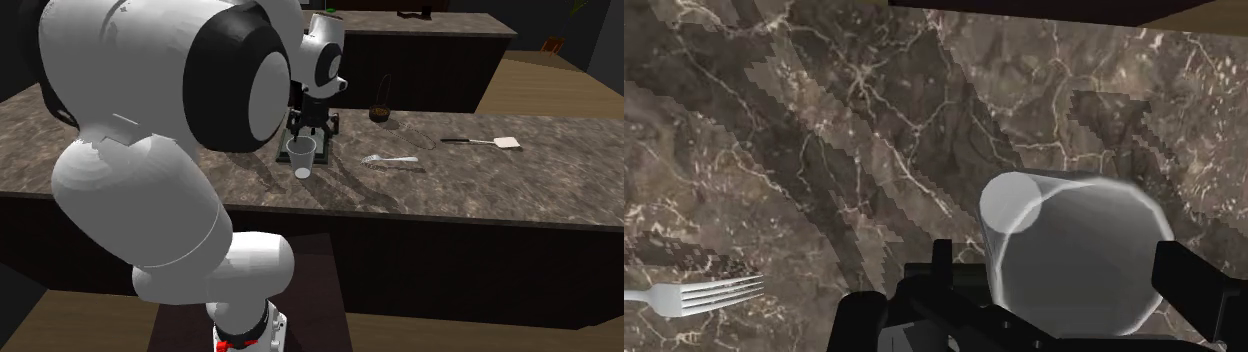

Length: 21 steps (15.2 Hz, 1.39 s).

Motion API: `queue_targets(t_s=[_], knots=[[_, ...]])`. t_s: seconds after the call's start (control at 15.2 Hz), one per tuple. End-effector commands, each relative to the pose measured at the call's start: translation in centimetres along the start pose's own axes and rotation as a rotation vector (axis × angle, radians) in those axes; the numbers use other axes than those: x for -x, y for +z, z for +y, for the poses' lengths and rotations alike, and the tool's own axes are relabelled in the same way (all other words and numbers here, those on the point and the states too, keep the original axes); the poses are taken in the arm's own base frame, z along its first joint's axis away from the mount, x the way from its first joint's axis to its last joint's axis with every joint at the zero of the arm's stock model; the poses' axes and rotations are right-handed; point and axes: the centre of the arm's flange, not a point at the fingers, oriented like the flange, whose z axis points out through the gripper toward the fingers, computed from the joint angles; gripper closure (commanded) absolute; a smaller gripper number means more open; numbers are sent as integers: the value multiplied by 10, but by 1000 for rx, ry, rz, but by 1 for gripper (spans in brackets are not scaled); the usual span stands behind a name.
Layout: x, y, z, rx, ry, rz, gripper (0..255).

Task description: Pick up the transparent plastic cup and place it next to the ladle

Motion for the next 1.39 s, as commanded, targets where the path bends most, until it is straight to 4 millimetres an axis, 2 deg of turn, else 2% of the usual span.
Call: queue_targets(t_s=[0.0, 0.53, 1.06, 1.12, 1.32], knots=[[-15, 9, 19, -9, 0, 10, 0], [-18, 50, 21, -10, 0, 11, 0], [-18, 50, 21, -10, 0, 11, 0], [-18, 50, 21, -10, 0, 11, 255], [-18, 50, 21, -10, 0, 11, 255]])
